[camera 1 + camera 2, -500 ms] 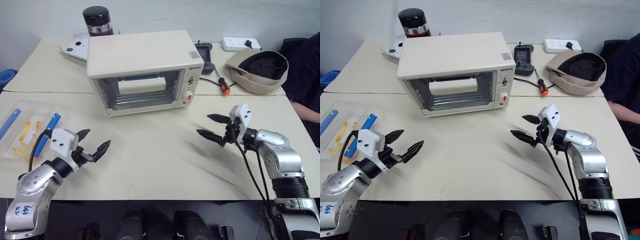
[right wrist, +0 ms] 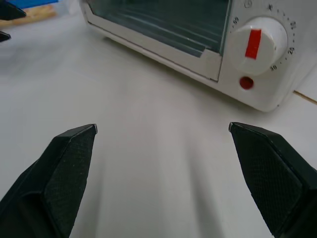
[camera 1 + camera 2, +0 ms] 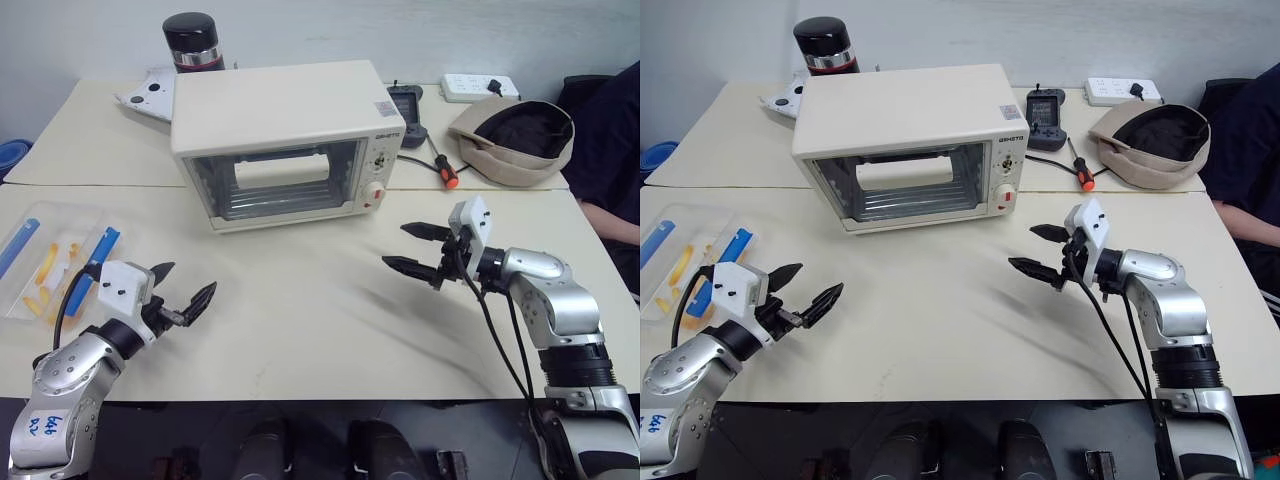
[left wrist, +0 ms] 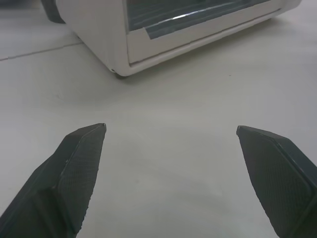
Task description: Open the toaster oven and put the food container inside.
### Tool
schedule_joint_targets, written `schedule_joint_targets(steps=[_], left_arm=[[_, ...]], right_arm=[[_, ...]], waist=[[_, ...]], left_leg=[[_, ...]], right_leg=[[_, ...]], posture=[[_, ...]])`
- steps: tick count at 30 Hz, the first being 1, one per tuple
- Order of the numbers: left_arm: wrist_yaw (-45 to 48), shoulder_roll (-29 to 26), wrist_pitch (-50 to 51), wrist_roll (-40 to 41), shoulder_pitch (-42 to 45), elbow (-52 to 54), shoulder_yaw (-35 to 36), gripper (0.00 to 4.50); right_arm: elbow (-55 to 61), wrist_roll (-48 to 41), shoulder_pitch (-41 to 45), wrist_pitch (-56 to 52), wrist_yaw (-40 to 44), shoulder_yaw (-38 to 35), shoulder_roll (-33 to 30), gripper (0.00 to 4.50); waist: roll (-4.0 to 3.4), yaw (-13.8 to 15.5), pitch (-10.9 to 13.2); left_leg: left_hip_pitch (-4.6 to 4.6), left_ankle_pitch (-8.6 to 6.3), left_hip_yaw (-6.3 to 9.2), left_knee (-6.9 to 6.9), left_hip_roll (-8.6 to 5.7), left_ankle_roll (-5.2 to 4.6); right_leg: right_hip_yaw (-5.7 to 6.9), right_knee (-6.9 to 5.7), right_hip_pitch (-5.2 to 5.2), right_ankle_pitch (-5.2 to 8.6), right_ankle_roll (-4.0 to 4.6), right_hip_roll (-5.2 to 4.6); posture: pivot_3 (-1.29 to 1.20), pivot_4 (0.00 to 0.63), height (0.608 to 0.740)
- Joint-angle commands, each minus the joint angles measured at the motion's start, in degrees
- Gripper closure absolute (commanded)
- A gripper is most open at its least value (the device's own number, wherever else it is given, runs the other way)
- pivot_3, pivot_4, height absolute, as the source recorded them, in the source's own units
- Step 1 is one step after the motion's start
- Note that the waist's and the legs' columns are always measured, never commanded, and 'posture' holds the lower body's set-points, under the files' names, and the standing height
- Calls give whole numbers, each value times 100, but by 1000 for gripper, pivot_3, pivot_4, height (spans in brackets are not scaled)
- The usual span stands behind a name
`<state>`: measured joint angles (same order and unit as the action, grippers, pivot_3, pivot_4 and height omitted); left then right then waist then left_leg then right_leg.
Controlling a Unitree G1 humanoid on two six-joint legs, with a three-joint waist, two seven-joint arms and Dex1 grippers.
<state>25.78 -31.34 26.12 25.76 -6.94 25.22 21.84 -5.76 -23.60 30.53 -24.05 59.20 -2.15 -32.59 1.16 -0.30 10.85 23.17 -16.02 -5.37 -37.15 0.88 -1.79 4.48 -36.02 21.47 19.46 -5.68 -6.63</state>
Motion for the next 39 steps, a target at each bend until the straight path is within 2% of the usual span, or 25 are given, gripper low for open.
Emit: schedule_joint_targets(steps=[1, 5, 9, 14, 17, 23, 31, 32, 34, 39], left_arm=[[-6, 0, 229, 591, 130, 629, 302, 0], [-97, -262, 767, 1232, 492, 1031, 552, 0], [-71, -758, 1364, 2105, 781, 1375, 917, 0], [-16, -1303, 1629, 2384, 825, 1543, 1214, 0], [-83, -1399, 1679, 2546, 783, 1607, 1420, 0], [-256, -1426, 1708, 2707, 776, 1659, 1537, 0], [-481, -1335, 1665, 3015, 1077, 1319, 1549, 0], [-468, -1346, 1605, 2996, 1184, 1233, 1514, 395], [-461, -1481, 1503, 2655, 1401, 1033, 1277, 843], [-257, -1701, 1288, 2103, 1805, 649, 783, 2377]], right_arm=[[185, -294, 300, -148, 148, 96, 211, 32], [-200, -563, 999, -416, 157, 68, 628, 32], [-778, -382, 1682, -251, 301, 313, 964, 32], [-1809, -57, 2335, 319, 299, 449, 1444, 32], [-2154, 24, 2605, 534, 410, 478, 1694, 32], [-2116, -73, 2762, 549, 729, 449, 1812, 32], [-1360, -178, 2326, 370, 1204, 607, 1689, 32], [-1249, -174, 2230, 350, 1239, 630, 1669, 0], [-1090, -163, 2075, 316, 1251, 663, 1642, 0], [-908, -70, 1841, 312, 1203, 748, 1624, 0]], waist=[[0, -4, 0], [0, -34, 0], [0, -100, 0], [0, -145, 1], [-3, -158, 2], [-4, -149, 3], [-5, -147, 3], [-5, -147, 3], [-5, -151, 3], [-6, -152, 4]], left_leg=[[0, 0, 1, 0, 1, 1], [0, 1, 1, 0, 2, 3], [1, 1, 2, 2, 2, 4], [1, 1, 0, 2, -1, 2], [2, 1, -1, 2, -1, 3], [3, 1, 0, 2, 0, 5], [3, -3, 1, 7, 1, 10], [3, -3, 1, 7, 1, 10], [3, -2, 0, 6, 1, 10], [2, -2, -6, 6, 0, 11]], right_leg=[[0, 0, 0, 0, 0, 0], [0, -4, 2, 0, 0, 0], [0, -25, 2, 0, 1, 1], [0, -29, 2, 0, 0, 3], [-2, -30, 7, 0, 1, 6], [-4, -33, 8, 0, 1, 6], [-5, -34, 12, 0, 1, 5], [-5, -35, 12, 0, 1, 5], [-4, -35, 12, 0, 1, 6], [-6, -37, 14, 0, 1, 9]], posture=[[0, 150, 740], [0, 150, 740], [0, 150, 740], [0, 150, 740], [0, 150, 740], [0, 150, 740], [0, 150, 740], [0, 150, 740], [0, 150, 740], [0, 150, 740]])
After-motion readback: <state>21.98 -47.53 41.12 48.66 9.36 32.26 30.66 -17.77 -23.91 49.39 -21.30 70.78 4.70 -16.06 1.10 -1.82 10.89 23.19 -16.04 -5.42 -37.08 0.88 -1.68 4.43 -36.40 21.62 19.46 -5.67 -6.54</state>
